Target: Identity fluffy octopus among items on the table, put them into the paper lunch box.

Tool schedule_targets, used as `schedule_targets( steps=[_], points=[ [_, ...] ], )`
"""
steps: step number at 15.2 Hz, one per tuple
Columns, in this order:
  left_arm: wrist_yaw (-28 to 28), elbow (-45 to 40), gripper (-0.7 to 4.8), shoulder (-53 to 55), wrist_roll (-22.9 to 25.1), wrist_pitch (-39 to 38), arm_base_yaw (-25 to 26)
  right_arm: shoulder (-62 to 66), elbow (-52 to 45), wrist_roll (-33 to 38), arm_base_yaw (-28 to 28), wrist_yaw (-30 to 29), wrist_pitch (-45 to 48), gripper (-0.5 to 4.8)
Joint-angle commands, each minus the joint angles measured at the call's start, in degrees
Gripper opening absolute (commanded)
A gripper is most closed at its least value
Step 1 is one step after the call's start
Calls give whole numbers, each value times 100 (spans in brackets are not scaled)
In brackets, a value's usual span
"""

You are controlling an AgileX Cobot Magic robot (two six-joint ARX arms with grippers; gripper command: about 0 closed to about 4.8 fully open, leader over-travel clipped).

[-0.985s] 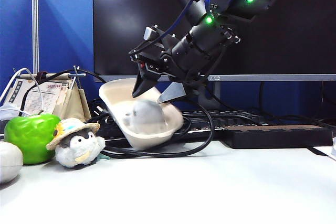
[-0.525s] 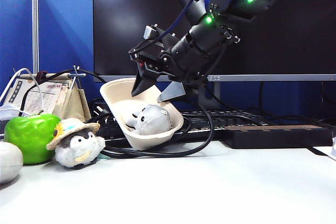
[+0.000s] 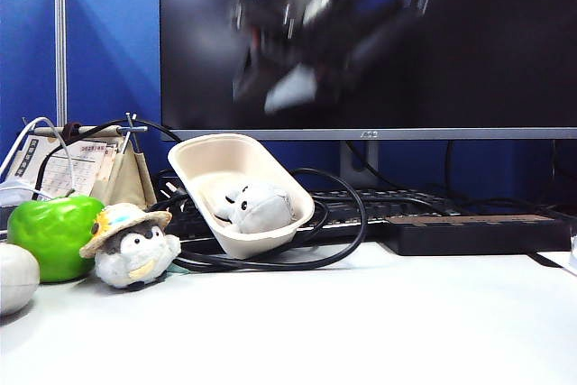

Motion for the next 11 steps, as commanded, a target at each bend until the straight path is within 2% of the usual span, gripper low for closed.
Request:
schedule_targets(
  steps=[1,3,6,11],
  points=[
    [-17,0,98,-15,26,-76,0,-667,24,-15,4,-15,-243,231],
    [-15,0,98,-15,26,-76,0,-1113,24,-15,2,-13,-785,206],
    [-15,0,98,-15,26,-76,0,-1561,22,-17,2,59,-1534,206],
    [28,0,98,-15,20,-79,0,-1480,13,-17,4,109,-2236,206]
  ],
)
